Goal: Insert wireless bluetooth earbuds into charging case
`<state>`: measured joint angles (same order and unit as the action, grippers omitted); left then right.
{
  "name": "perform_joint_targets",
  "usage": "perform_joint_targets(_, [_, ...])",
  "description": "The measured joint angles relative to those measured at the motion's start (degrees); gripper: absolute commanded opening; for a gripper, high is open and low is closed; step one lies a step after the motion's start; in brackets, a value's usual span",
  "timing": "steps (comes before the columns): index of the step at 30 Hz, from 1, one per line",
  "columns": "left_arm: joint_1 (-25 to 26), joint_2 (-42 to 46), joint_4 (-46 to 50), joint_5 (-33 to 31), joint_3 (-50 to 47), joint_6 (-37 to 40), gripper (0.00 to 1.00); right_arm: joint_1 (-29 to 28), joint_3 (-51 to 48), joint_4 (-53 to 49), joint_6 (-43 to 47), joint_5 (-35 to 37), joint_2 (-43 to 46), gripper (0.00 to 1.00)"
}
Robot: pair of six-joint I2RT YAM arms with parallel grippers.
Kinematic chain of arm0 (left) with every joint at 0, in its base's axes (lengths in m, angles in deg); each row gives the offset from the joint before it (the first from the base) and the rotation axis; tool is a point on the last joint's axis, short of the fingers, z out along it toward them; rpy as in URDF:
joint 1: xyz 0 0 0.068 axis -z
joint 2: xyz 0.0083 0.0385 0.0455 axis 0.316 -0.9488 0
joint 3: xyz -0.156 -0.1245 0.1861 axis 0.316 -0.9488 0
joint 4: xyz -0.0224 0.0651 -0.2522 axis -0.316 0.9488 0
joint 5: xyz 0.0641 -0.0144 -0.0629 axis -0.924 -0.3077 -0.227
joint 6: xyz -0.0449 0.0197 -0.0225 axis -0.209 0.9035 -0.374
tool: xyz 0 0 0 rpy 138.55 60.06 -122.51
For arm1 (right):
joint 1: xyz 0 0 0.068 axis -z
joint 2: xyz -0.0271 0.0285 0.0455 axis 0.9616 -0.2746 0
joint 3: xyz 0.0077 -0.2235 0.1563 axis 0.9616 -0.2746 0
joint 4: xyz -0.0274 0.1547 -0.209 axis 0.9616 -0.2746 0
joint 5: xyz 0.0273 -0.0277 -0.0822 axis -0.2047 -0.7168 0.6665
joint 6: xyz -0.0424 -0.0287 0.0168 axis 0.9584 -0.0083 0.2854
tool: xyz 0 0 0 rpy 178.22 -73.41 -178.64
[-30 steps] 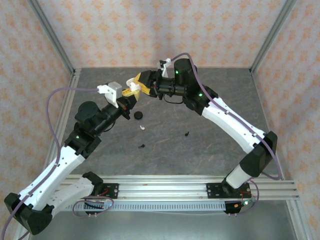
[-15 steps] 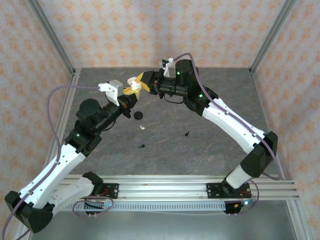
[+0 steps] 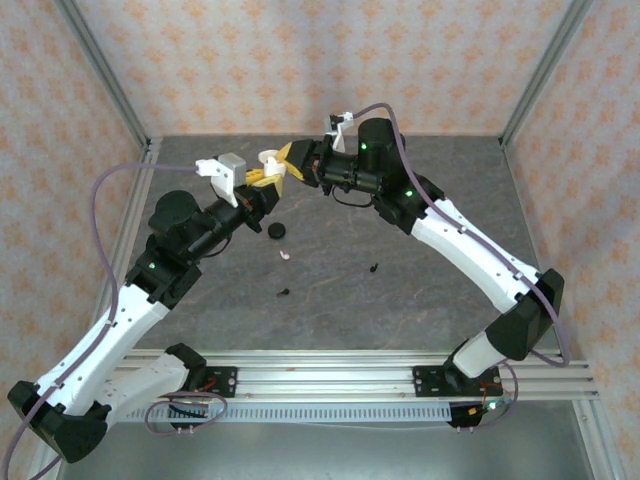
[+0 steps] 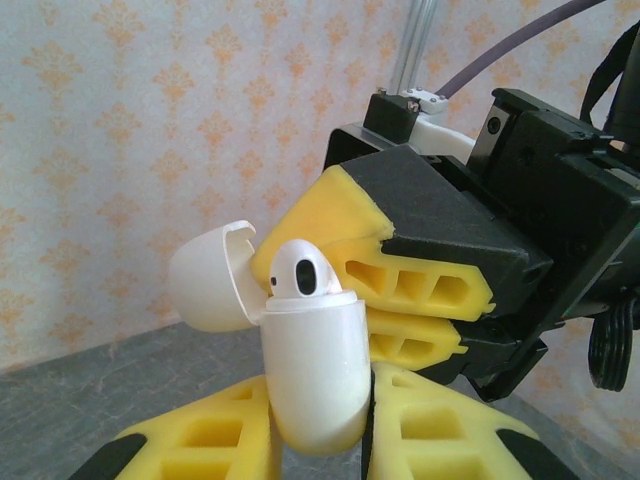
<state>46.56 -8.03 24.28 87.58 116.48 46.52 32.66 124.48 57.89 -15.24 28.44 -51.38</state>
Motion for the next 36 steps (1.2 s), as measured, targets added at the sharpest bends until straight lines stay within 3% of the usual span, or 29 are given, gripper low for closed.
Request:
perform_joint_targets(15, [0.0, -1.8, 3.1, 2.3, 2.0, -0.6, 0.27, -0.3, 2.6, -8.9, 6.8, 0.5, 0.2, 0.09])
perform_joint_targets(22, [-0.1, -2.6, 4.1, 3.5, 2.7, -0.7, 0.07, -0.3, 3.9, -12.0, 9.3, 1.8, 0.2, 0.09])
perform_joint_targets(25, [0.0, -2.6, 4.7, 4.1, 2.7, -0.5, 0.0, -0.3, 4.9, -14.4, 10.7, 2.1, 0.2, 0.19])
perform_joint_targets(30, [-0.1, -2.4, 5.6, 4.6, 2.7, 0.0, 0.0, -0.6, 7.3, -19.1, 14.0, 2.2, 0.2, 0.36])
perform_joint_targets(36, [-0.2, 2.8, 7.8, 4.3, -0.5, 1.5, 0.0, -0.6, 9.5, -23.2, 17.1, 2.3, 0.2, 0.39])
